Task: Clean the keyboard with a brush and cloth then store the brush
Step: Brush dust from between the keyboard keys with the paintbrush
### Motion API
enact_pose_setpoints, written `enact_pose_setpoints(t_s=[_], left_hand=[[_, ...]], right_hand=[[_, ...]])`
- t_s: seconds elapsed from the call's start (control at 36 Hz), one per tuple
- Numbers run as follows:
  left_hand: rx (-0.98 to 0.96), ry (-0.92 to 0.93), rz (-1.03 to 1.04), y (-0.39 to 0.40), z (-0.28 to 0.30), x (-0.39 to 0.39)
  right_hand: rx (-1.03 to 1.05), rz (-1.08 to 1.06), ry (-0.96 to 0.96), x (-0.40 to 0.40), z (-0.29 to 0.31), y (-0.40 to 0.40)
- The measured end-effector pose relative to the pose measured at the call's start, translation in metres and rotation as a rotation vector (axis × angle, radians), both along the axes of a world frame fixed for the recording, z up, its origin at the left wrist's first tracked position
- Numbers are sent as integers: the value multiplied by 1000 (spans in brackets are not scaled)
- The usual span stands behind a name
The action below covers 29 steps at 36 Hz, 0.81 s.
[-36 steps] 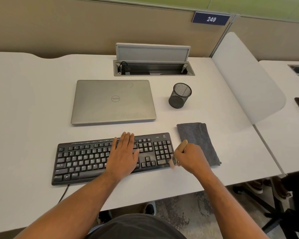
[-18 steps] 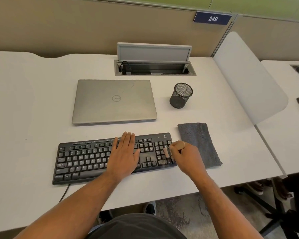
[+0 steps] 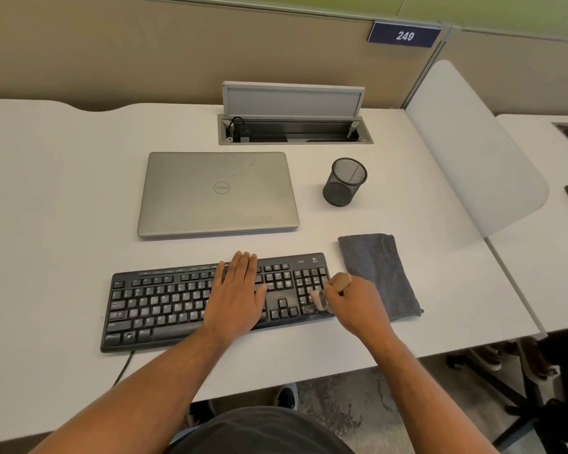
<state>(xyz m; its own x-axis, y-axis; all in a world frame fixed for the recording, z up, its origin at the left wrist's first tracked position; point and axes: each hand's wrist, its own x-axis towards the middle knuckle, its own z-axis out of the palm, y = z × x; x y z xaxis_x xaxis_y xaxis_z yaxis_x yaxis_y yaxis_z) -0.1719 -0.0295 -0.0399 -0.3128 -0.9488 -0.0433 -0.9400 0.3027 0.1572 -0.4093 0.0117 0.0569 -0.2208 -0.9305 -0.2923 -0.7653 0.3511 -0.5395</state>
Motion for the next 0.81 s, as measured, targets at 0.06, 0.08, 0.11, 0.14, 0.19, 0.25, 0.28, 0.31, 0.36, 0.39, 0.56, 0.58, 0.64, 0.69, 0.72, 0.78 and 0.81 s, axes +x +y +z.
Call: enact_pose_setpoints(t_s=[0.06,0.08,0.11,0.14,0.19,0.25,0.28,0.31,0.36,0.39,0.56,0.58,0.64,0.69,0.72,0.78,0.81], left_hand=[[3,-1,0,0,0,0],[5,-3,-1,0,0,0],[4,-5,-1,0,0,0],[0,-6,-1,0,0,0],[-3,-3,1,0,1,0],[-5,-3,1,1,0,0],[-5,-2,2,1,0,0],[-2,0,3,1,0,0],[-3,1,5,0,0,0],[-2,-2,5,0,0,0],[0,2,1,0,1,1],[1,3,1,0,1,0],[3,3,0,1,0,0],[8,0,1,0,-1,1],[8,-2,4,0,-1,0],[3,0,6,0,-1,0],[4,0,5,1,-1,0]], right_hand=[[54,33,33,-2,3,-1],[55,36,29,-3,6,-1],[33,18,11,-3,7,-1],[-13,-16,-25,-3,9,0],[-111,-77,-120,-1,10,3],[-137,-74,-148,2,8,6],[-128,-60,-140,4,7,7],[-107,-53,-128,4,5,8],[-41,-43,-76,3,5,8],[-7,-23,-34,3,6,7],[-77,12,-75,11,13,1],[-100,20,-96,13,11,2],[-101,32,-99,18,7,4],[-81,39,-60,20,4,7],[-59,45,-37,20,6,8],[-1,77,26,20,9,5],[12,89,46,19,11,2]])
